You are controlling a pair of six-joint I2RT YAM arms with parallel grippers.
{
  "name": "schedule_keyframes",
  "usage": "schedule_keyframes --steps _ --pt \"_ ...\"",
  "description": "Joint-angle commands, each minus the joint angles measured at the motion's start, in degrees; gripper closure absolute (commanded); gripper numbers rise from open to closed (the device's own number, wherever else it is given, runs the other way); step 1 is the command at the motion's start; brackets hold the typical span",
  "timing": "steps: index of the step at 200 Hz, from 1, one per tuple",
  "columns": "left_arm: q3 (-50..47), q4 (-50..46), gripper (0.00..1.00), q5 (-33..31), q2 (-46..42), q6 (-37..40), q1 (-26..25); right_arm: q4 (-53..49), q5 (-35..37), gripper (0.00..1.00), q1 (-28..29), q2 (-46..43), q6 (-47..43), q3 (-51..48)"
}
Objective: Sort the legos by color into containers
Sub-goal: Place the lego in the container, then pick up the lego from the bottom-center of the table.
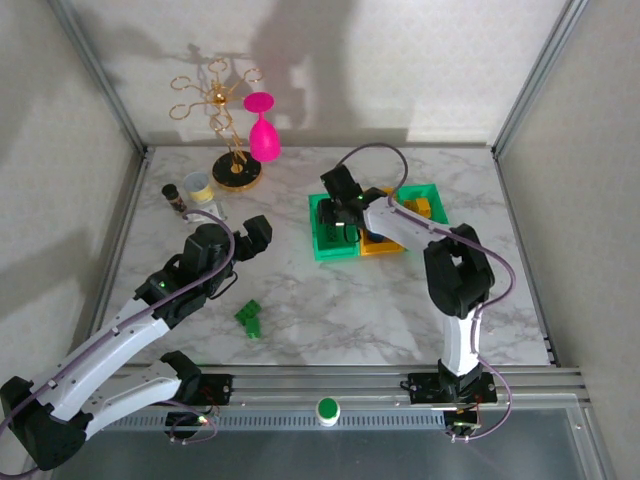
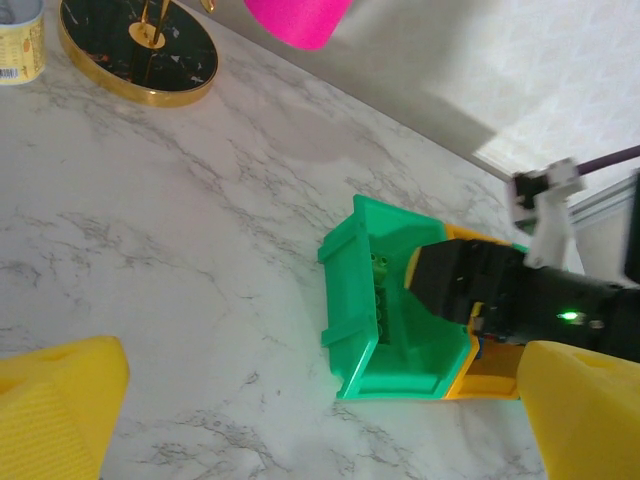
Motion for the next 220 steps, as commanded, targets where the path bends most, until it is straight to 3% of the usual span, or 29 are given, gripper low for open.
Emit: schedule_keyframes --steps 1,12,82,155,220 --pt "1.2 -1.1 0.0 -0.3 -1.6 1.1 -0.1 -0.7 -0.2 0.48 1.7 -5.8 -1.1 -1.9" --pt "1.1 -1.8 0.0 -0.5 -2.0 0.9 -0.1 -1.2 -0.3 0.47 2.0 -7.4 -1.1 -3.2" --pt "-0.8 -9.9 0.0 -2.4 -8.3 -2.1 0.1 -0.5 -1.8 0.4 18.0 -12.7 3.8 -12.6" --pt "0.9 -20.4 0.0 -6.3 -15.4 -4.3 0.2 5.1 -2.9 0.34 32.6 -7.7 8.2 -15.0" --pt "1.9 -24.6 0.0 -7.6 -18.5 -6.0 0.2 7.1 -1.7 0.28 38.9 -0.8 9.5 -12.3"
